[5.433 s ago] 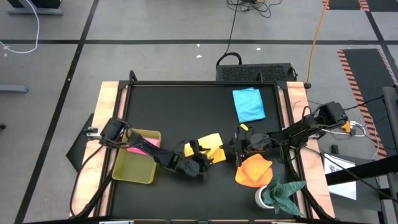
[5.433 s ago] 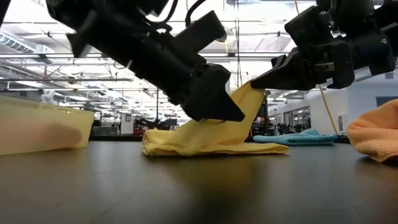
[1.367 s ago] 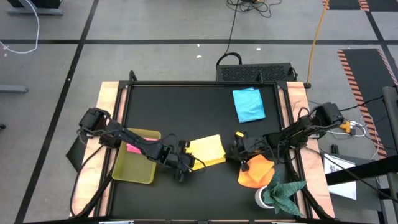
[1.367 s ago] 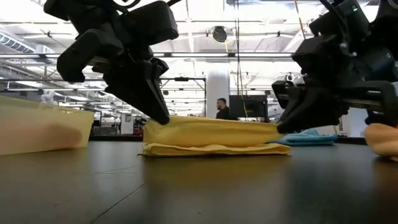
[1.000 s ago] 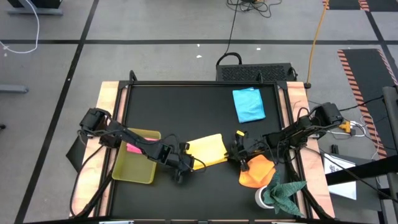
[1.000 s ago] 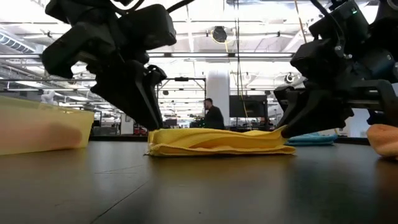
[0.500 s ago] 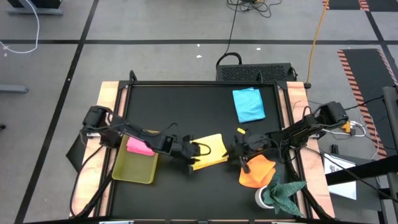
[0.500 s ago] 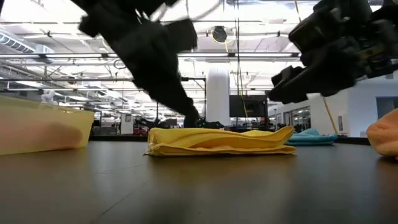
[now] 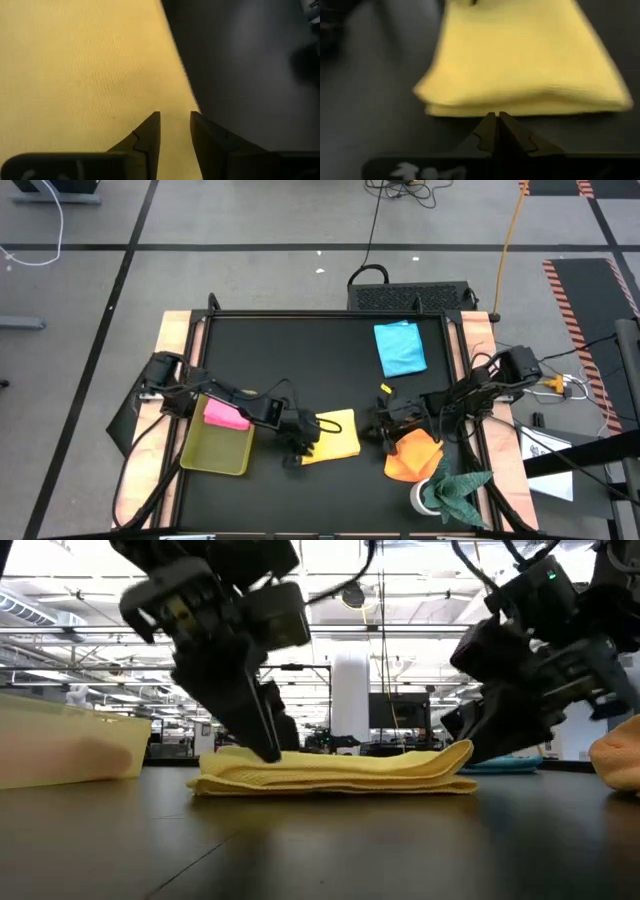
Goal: Fold microfiber towels
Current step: Fold the yellow microfiber towel
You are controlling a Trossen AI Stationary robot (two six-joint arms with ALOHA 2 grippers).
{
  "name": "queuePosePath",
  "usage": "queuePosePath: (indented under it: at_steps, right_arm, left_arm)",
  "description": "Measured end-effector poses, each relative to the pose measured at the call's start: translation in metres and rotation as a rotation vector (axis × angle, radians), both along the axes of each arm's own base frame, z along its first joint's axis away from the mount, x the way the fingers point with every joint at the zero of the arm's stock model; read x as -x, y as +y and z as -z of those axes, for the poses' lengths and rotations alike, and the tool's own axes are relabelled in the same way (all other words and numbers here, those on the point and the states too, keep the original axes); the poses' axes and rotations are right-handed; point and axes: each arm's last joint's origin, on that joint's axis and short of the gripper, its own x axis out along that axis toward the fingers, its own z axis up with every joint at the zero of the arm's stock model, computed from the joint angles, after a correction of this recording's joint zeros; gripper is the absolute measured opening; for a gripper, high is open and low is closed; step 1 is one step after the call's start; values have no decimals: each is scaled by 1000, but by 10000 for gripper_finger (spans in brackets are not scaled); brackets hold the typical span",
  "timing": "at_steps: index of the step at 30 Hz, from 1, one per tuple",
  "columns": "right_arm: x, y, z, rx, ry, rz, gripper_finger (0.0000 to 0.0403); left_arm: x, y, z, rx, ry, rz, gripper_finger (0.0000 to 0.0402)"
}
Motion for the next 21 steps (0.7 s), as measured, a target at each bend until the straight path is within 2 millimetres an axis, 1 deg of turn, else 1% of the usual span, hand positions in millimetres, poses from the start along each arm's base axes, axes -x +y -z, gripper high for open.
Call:
queuePosePath:
  at_steps: [3,5,8,11,13,15,17,19,21]
  right_arm:
    - [0,5,-7,-59,-38,-72,9]
    - [-3,8,-14,-65,-92,-78,3]
    - [-12,5,-23,-40,-152,2,1]
    - [-29,0,-27,-27,-154,54,1]
    - [-39,-4,-22,-14,-110,74,0]
    - [-46,-9,-15,-4,-66,97,0]
    - [-49,-14,-7,1,-12,121,0]
    - [-48,-17,1,5,41,135,0]
    - [-46,-18,6,3,82,140,0]
  left_arm:
    - [4,0,-12,4,-9,-20,108]
    - [6,1,-22,-3,-34,-50,108]
    - [6,3,-32,-32,-81,-94,108]
    - [8,9,-28,-61,-42,-120,108]
    - [7,12,-25,-69,-22,-129,108]
    - [11,14,-20,-101,36,-139,108]
    - [13,15,-12,-141,79,-138,108]
    - [19,16,-6,-182,145,-130,108]
    - [18,15,-1,-190,146,-128,108]
